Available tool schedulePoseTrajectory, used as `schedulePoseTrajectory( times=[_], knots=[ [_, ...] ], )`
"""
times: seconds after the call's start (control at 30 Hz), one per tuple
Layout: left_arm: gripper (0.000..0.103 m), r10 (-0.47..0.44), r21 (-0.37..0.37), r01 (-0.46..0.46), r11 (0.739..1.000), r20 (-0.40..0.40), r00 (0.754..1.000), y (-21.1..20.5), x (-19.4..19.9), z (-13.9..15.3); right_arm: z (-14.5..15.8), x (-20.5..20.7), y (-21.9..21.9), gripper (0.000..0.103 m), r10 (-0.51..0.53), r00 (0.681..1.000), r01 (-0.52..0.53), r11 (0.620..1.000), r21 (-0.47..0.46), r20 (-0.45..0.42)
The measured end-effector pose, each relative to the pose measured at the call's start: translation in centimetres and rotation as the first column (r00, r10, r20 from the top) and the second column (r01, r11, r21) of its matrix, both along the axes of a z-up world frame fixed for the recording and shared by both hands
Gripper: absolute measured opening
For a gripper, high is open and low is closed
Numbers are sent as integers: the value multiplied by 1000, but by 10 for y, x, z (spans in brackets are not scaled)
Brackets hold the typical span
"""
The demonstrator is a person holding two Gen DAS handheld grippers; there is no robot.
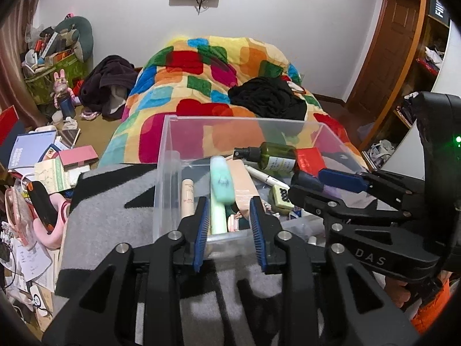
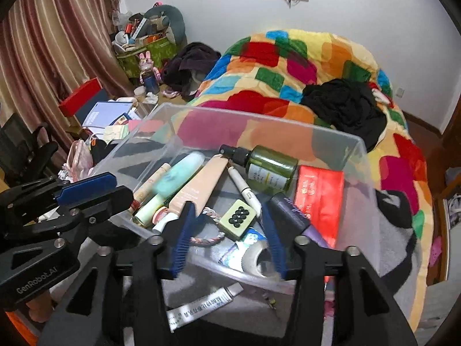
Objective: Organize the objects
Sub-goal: 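Drop the mint bottle into the box while the right tool releases the green-black box inside, then grasp the white toothpaste tube with the left tool while the right tool grasps the pink clip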
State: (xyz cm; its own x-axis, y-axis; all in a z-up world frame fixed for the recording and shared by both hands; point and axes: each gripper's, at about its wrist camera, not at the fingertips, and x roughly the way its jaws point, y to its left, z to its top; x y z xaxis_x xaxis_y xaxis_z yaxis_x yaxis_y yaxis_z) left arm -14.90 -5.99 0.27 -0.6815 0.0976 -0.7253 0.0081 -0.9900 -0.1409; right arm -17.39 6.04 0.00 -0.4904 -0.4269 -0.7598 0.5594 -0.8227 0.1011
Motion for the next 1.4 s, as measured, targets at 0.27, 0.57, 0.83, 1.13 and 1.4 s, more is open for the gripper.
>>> schedulePoseTrajectory(
  times=[0.27, 0.57, 0.83, 1.13, 1.4],
  knots=[
    [59, -20, -27, 19, 999, -73, 997, 11, 26, 22, 22, 23, 33, 57, -25, 997, 23, 999, -33, -71],
    [66, -99, -42, 97, 994, -40, 994, 35, 43, 10, 29, 38, 89, 67, -102, 988, 96, 994, -55, -114],
    [66, -170, -49, 176, 983, 101, 980, 64, 35, -37, -4, 41, 111, 68, -109, 991, 112, 993, 36, -79],
    [51, -209, -84, 226, 971, 168, 963, 86, 20, -60, -55, 25, 98, 52, -74, 996, 68, 987, 146, 38],
    [17, -246, -120, 269, 956, 179, 953, 95, 24, -67, -55, 28, 102, 21, -36, 996, 29, 996, 85, 80]
  ],
)
